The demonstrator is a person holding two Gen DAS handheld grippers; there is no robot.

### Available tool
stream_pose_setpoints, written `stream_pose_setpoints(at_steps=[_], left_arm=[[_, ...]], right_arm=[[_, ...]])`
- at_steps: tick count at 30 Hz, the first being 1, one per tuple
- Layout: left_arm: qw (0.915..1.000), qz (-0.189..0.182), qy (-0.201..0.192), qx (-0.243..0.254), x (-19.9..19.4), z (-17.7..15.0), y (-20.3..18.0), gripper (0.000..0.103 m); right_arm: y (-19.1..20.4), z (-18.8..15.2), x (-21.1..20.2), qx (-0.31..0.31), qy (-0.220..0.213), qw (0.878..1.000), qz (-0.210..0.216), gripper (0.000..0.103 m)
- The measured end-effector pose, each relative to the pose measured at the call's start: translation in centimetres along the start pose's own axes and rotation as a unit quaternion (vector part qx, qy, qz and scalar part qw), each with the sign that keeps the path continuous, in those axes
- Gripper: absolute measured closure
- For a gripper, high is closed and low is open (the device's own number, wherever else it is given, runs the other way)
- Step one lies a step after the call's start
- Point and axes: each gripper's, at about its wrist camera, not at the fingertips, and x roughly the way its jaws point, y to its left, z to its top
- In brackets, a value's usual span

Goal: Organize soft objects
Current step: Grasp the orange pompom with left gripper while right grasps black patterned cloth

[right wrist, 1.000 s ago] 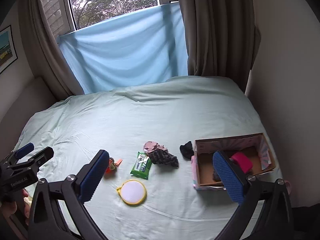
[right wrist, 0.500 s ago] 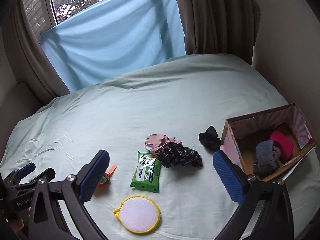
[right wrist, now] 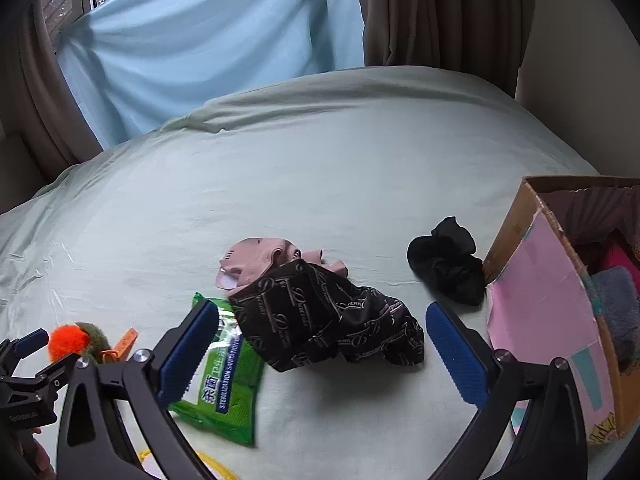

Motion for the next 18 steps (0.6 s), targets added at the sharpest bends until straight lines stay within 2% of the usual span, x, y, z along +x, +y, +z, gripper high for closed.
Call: stream_pose_setpoints(at_steps=[4, 7, 9, 12, 14, 18], left_arm=[[1.0, 0.0, 0.005, -0.002, 2.0, -0.5, 0.1, 0.001], [0.9999, 0.002, 0.012, 0.003, 3.1, -0.8, -0.1, 0.009], [0.9998, -0.001, 0.019, 0.003, 3.7, -0.9, -0.1, 0.022], [0.9993, -0.008, 0.037, -0.003, 4.8, -1.1, 0.0, 0.037], [0.9993, -0.008, 0.035, -0.006, 4.9, -1.1, 0.0, 0.038], [0.9994, -0.012, 0.031, 0.004, 4.8, -1.2, -0.2, 0.055]], right_arm=[[-1.0, -0.3, 2.0, 0.005, 0.006, 1.0, 0.001, 0.0], [-1.4, -0.6, 3.3, 0.005, 0.013, 1.0, 0.009, 0.008], [-1.6, -0.7, 3.9, 0.01, 0.02, 1.0, 0.017, 0.011], [-2.0, -0.8, 4.3, 0.023, 0.022, 0.999, 0.028, 0.011], [-2.5, -0.9, 4.5, 0.039, 0.028, 0.998, 0.039, 0.011], [-2.4, -1.3, 4.6, 0.039, 0.032, 0.998, 0.043, 0.017]])
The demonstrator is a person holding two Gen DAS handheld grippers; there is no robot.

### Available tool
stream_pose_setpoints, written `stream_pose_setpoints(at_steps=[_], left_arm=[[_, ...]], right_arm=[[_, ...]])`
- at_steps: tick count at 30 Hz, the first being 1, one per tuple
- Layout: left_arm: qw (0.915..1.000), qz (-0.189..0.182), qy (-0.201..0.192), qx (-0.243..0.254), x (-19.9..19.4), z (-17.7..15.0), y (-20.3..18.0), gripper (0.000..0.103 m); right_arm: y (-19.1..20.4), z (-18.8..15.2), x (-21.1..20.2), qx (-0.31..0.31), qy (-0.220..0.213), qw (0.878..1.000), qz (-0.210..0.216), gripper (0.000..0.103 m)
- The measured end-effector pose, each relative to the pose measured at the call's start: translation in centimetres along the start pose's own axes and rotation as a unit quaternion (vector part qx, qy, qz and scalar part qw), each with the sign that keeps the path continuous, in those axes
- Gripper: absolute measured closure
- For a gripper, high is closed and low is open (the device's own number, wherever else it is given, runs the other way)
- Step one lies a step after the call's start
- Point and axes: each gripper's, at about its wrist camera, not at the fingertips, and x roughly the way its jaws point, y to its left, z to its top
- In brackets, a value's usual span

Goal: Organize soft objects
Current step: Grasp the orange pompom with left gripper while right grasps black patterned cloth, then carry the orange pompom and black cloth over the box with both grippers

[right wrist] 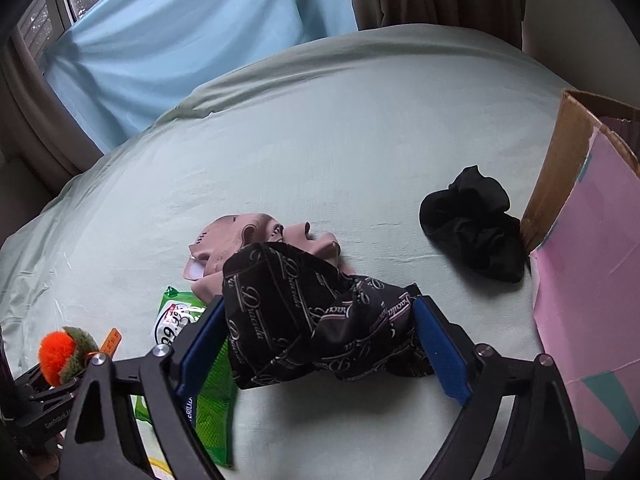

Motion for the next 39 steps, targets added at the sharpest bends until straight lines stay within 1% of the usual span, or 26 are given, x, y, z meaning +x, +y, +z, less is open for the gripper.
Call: stream_pose_setpoints(at_steps=[1, 3, 4, 6, 9, 11, 18, 22, 25, 31, 35, 39], left_arm=[[1.0, -0.002, -0.001, 0.003, 0.0, 0.0, -0.1, 0.057], [1.0, -0.002, -0.002, 0.007, -0.2, 0.0, -0.2, 0.062], [1.0, -0.003, -0.002, 0.009, -0.3, 0.0, -0.2, 0.063], [1.0, -0.003, -0.003, 0.008, -0.7, -0.2, -0.3, 0.065], [1.0, -0.002, -0.007, 0.004, -1.4, -0.2, -0.3, 0.066], [0.9999, -0.003, -0.012, 0.001, -2.0, 0.0, -0.3, 0.066], [0.9995, -0.005, -0.03, -0.001, -4.5, 0.9, -0.6, 0.066], [0.9992, -0.002, -0.04, -0.004, -6.9, 1.7, -1.0, 0.066], [0.9987, -0.001, -0.05, -0.009, -9.5, 2.6, -1.6, 0.066], [0.9975, 0.009, -0.069, -0.01, -16.1, 5.0, -3.6, 0.066], [0.9962, 0.013, -0.084, -0.015, -20.9, 6.5, -5.9, 0.066], [0.9951, 0.011, -0.094, -0.027, -24.6, 8.0, -9.0, 0.066]], right_arm=[[0.1, -0.2, 0.0, -0.007, 0.001, 1.0, -0.003, 0.02], [0.3, -0.5, 0.0, -0.017, 0.004, 1.0, -0.006, 0.03], [0.3, -0.6, -0.1, -0.02, 0.005, 1.0, -0.005, 0.032], [0.1, -0.5, -0.4, -0.02, 0.003, 1.0, -0.004, 0.041], [-0.2, -0.4, -1.1, -0.014, 0.0, 1.0, -0.002, 0.049], [-0.3, -0.3, -1.5, -0.013, -0.002, 1.0, -0.004, 0.051], [0.0, 0.0, -3.8, -0.015, -0.016, 1.0, -0.005, 0.052], [0.0, 0.4, -5.8, -0.006, -0.018, 1.0, 0.001, 0.052], [0.1, 1.2, -7.9, 0.001, -0.021, 1.0, 0.007, 0.052], [0.6, 3.9, -13.7, -0.004, -0.037, 0.999, 0.022, 0.052], [0.8, 6.0, -18.1, -0.017, -0.047, 0.998, 0.03, 0.052], [-0.3, 7.7, -22.4, -0.02, -0.051, 0.998, 0.039, 0.052]])
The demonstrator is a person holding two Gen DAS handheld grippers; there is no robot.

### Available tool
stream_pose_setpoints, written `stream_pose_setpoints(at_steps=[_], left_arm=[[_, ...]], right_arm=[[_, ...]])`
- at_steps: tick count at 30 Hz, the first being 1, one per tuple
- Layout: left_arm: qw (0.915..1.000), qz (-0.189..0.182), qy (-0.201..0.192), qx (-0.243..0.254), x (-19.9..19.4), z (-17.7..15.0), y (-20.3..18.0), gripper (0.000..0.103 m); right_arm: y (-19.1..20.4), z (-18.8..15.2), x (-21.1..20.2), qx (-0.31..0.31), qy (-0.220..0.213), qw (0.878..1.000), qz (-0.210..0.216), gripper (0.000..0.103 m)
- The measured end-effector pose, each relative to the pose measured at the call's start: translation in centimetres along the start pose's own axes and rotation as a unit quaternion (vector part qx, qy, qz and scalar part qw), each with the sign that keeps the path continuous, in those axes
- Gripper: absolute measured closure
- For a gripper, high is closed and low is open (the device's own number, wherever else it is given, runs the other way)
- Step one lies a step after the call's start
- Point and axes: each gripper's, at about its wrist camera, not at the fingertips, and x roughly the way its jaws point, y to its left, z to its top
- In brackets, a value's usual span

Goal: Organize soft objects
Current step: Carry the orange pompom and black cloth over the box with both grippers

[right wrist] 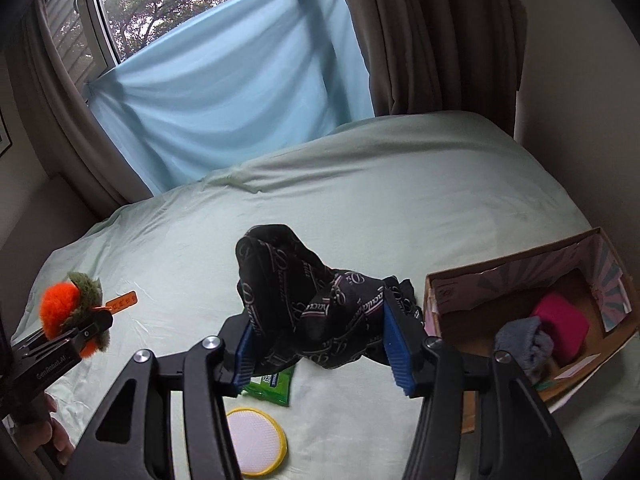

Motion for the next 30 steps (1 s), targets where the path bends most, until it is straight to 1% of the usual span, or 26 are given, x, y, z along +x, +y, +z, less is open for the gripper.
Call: stream_pose_setpoints(at_steps=[3, 5, 8, 10, 14, 18, 22, 24, 27, 30], left_arm=[[0.9999, -0.006, 0.003, -0.012, -2.0, 1.2, -3.0, 0.066], [0.9996, -0.017, 0.006, -0.021, -3.0, 1.9, -5.2, 0.066], [0.9997, -0.023, 0.001, -0.012, -4.3, 2.8, -9.2, 0.066], [0.9995, -0.03, -0.004, -0.006, -4.9, 3.3, -12.2, 0.066], [0.9991, -0.042, -0.008, 0.002, -5.1, 3.9, -18.3, 0.066], [0.9985, -0.054, -0.002, 0.009, -3.9, 4.0, -24.3, 0.066], [0.9977, -0.063, 0.017, 0.013, -1.6, 3.1, -29.3, 0.066], [0.9971, -0.068, 0.032, 0.015, -0.2, 2.6, -31.5, 0.066], [0.9957, -0.072, 0.057, 0.017, 2.4, 1.9, -34.2, 0.066], [0.9937, -0.073, 0.083, 0.019, 5.0, 1.2, -36.0, 0.066]], right_arm=[[-1.4, 1.5, -3.0, -0.003, -0.001, 1.0, 0.0, 0.052], [-2.9, 2.4, -5.0, -0.007, -0.001, 1.0, 0.0, 0.052], [-5.3, 3.8, -7.4, -0.021, -0.002, 1.0, -0.005, 0.052], [-7.0, 4.5, -8.3, -0.026, -0.003, 1.0, -0.008, 0.052], [-11.5, 5.7, -9.9, -0.023, 0.003, 1.0, -0.019, 0.052], [-16.3, 6.4, -10.6, -0.032, 0.014, 0.999, -0.029, 0.052], [-20.8, 6.6, -9.8, -0.03, 0.035, 0.998, -0.041, 0.052], [-23.1, 6.6, -9.1, -0.024, 0.048, 0.997, -0.047, 0.052], [-25.7, 6.6, -7.7, -0.019, 0.068, 0.996, -0.054, 0.052], [-27.7, 6.6, -6.0, -0.012, 0.09, 0.994, -0.057, 0.052]])
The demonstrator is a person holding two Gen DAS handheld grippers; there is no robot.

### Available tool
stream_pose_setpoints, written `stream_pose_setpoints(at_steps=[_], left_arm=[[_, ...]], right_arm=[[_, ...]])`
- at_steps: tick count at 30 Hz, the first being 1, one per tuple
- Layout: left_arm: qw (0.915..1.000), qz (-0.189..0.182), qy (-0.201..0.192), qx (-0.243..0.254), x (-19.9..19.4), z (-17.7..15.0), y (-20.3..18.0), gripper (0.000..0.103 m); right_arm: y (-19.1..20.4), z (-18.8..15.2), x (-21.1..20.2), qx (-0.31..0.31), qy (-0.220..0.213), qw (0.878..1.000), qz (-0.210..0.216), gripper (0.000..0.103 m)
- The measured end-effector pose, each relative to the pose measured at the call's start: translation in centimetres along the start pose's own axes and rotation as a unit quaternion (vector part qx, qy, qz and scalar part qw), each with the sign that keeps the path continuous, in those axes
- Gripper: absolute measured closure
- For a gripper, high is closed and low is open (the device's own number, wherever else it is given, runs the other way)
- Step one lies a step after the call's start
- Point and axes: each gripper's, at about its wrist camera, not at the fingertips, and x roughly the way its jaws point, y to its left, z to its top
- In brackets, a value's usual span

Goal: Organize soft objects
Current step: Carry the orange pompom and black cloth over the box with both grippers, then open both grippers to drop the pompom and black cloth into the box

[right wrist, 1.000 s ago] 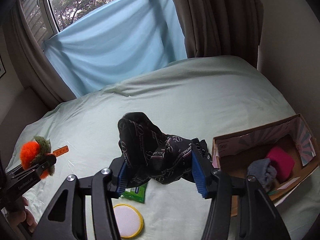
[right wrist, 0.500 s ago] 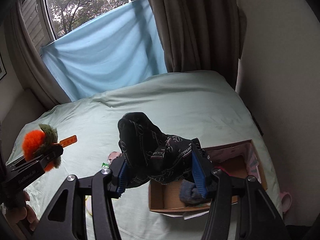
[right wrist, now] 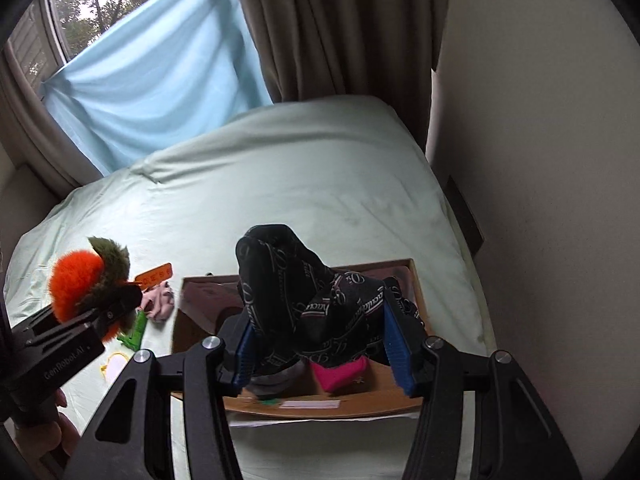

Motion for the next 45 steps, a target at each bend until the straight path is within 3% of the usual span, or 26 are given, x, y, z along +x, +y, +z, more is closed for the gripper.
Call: stream_pose_setpoints(at_steps=[9, 16, 20, 22, 23, 24, 25, 26, 27, 34, 45], left_arm=[[0.9942, 0.003, 0.105, 0.024, 9.7, -0.1, -4.4, 0.066], [0.9787, 0.014, 0.203, 0.032, 16.2, -1.0, -4.8, 0.066], [0.972, 0.014, 0.233, 0.024, 17.5, -1.0, -4.6, 0.066], [0.9707, 0.012, 0.237, 0.036, 17.9, -1.0, -4.6, 0.065], [0.9717, 0.018, 0.231, 0.048, 17.6, -0.9, -4.8, 0.056], [0.9722, 0.027, 0.225, 0.06, 17.4, -0.7, -4.9, 0.029], [0.9727, 0.039, 0.217, 0.073, 17.0, -0.5, -5.0, 0.012], [0.9754, 0.046, 0.199, 0.082, 16.2, -0.5, -5.1, 0.0], [0.9764, 0.046, 0.193, 0.086, 15.7, -0.5, -5.0, 0.0], [0.9782, 0.019, 0.202, 0.045, 14.2, -1.3, -3.4, 0.0], [0.9838, 0.023, 0.171, 0.048, 10.9, -0.7, -3.3, 0.0]], right_arm=[[-3.2, 0.7, 7.8, 0.026, 0.095, 0.995, -0.001, 0.052], [-3.9, 0.4, 13.7, 0.04, 0.176, 0.984, 0.0, 0.052], [-4.3, 0.1, 15.8, 0.046, 0.213, 0.976, 0.003, 0.052], [-4.6, 0.1, 16.5, 0.053, 0.221, 0.974, 0.004, 0.052], [-4.6, 0.2, 16.8, 0.058, 0.224, 0.973, 0.006, 0.048], [-4.7, 0.1, 17.0, 0.063, 0.226, 0.972, 0.01, 0.039], [-4.8, 0.2, 17.1, 0.069, 0.225, 0.972, 0.014, 0.032], [-4.8, 0.3, 16.9, 0.073, 0.217, 0.973, 0.013, 0.012], [-4.8, 0.3, 16.6, 0.072, 0.207, 0.976, 0.009, 0.0], [-4.6, 0.2, 16.0, 0.065, 0.196, 0.978, 0.01, 0.0], [-3.5, 0.6, 12.7, 0.051, 0.174, 0.983, 0.02, 0.0]])
